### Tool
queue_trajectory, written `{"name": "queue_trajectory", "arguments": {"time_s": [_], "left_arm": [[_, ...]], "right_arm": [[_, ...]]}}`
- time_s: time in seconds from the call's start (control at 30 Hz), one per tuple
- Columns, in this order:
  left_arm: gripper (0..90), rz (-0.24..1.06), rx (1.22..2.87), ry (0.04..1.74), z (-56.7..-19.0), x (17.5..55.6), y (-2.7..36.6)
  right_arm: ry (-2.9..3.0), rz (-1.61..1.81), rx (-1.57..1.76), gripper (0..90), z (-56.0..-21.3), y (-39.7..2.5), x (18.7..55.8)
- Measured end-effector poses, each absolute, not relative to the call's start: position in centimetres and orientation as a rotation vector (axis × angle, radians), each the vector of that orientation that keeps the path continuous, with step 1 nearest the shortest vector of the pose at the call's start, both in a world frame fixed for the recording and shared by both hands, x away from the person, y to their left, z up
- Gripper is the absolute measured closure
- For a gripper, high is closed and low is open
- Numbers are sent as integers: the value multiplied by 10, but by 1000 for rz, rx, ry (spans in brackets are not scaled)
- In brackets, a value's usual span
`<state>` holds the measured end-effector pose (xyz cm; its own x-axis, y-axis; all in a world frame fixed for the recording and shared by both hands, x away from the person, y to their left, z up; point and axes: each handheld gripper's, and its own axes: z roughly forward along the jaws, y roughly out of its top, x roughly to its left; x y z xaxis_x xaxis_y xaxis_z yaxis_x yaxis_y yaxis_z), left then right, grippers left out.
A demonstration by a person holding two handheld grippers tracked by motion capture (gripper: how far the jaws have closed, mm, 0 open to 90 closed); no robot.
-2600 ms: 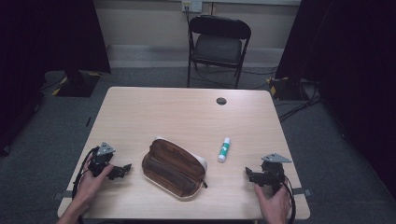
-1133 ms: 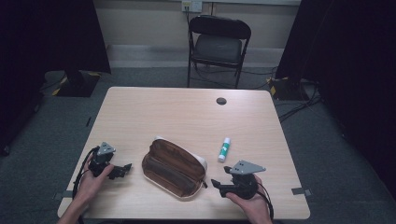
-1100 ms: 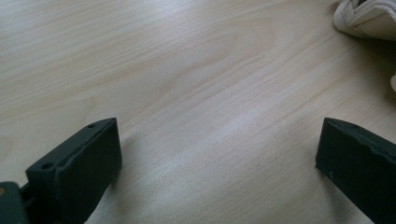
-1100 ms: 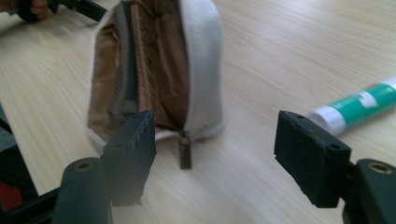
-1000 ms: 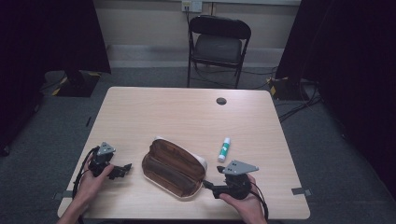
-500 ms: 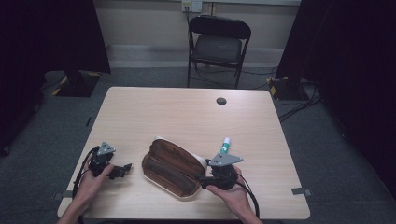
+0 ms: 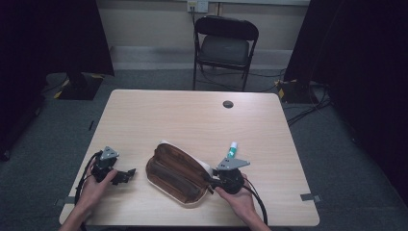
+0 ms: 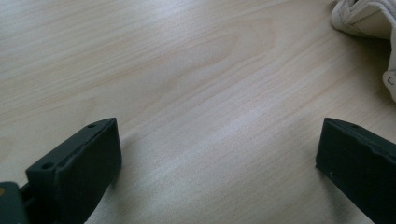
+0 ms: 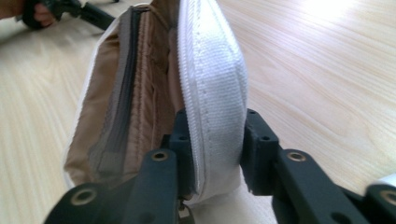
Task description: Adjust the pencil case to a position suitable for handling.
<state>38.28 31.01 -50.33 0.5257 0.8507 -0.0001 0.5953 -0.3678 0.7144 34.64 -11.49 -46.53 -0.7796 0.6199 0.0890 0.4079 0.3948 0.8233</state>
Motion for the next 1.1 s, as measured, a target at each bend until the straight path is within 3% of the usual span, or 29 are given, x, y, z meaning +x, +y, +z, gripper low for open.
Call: {"name": "queue_trajectory", "arguments": {"time_s": [0.57, 1.1], "left_arm": [[0, 491, 2099, 1168, -503, 383, 310], [0, 490, 2099, 1168, -503, 383, 310]], "right_arm": [[2488, 1388, 819, 758, -461, -132, 346], [2393, 1339, 915, 693, -460, -143, 371]]}}
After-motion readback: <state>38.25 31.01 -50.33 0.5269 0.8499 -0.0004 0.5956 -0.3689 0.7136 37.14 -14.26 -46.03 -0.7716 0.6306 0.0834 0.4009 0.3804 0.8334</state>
